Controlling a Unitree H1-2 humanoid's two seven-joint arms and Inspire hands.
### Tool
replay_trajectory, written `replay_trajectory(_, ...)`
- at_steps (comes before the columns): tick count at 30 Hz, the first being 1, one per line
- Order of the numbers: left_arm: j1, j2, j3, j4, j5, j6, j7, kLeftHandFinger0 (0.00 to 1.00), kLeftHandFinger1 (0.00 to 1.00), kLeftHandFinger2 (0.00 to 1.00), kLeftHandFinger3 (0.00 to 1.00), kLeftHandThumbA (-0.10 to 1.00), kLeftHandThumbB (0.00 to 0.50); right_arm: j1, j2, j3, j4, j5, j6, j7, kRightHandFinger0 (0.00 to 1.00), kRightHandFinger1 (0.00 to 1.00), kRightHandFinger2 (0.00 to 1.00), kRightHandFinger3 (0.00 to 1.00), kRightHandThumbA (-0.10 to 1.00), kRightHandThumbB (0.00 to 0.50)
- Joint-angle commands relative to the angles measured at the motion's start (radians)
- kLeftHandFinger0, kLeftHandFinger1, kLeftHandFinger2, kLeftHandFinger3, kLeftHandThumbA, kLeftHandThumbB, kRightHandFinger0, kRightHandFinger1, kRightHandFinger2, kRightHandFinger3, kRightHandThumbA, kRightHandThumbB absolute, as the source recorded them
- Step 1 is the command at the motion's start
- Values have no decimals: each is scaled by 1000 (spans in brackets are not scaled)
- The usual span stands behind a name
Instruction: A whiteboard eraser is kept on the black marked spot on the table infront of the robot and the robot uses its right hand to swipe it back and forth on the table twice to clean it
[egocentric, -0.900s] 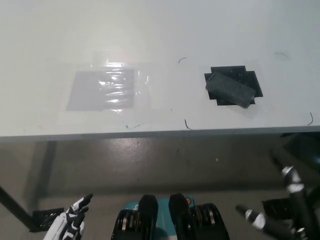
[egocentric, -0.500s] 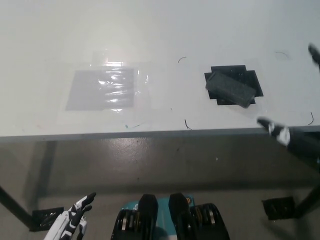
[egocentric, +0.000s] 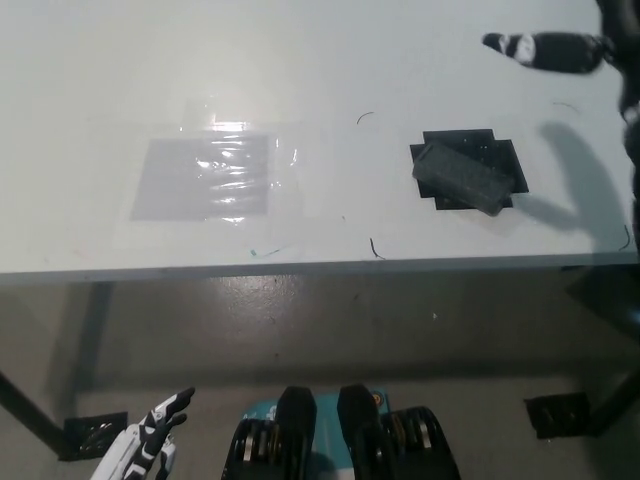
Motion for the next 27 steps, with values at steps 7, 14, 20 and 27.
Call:
replay_trajectory(7,15,46,4,-29,-10,-70,-47,1000,1000,1000,1000,987,376,-510,54,210,784,-120,228,119,1000,1000,1000,1000,1000,407)
replay_trajectory(14,18,49,7,-28,1,-78,-47,1000,1000,1000,1000,981,364,-533,110,223,990,-56,147,112,1000,1000,1000,1000,1000,332)
replay_trajectory(20,20,54,11,-35,1,-70,-50,1000,1000,1000,1000,983,370,-542,151,209,1130,-26,165,129,1000,1000,1000,1000,1000,317)
replay_trajectory(27,29,58,9,-38,4,-61,-47,1000,1000,1000,1000,978,379,-499,172,176,1157,16,110,118,1000,1000,1000,1000,1000,287)
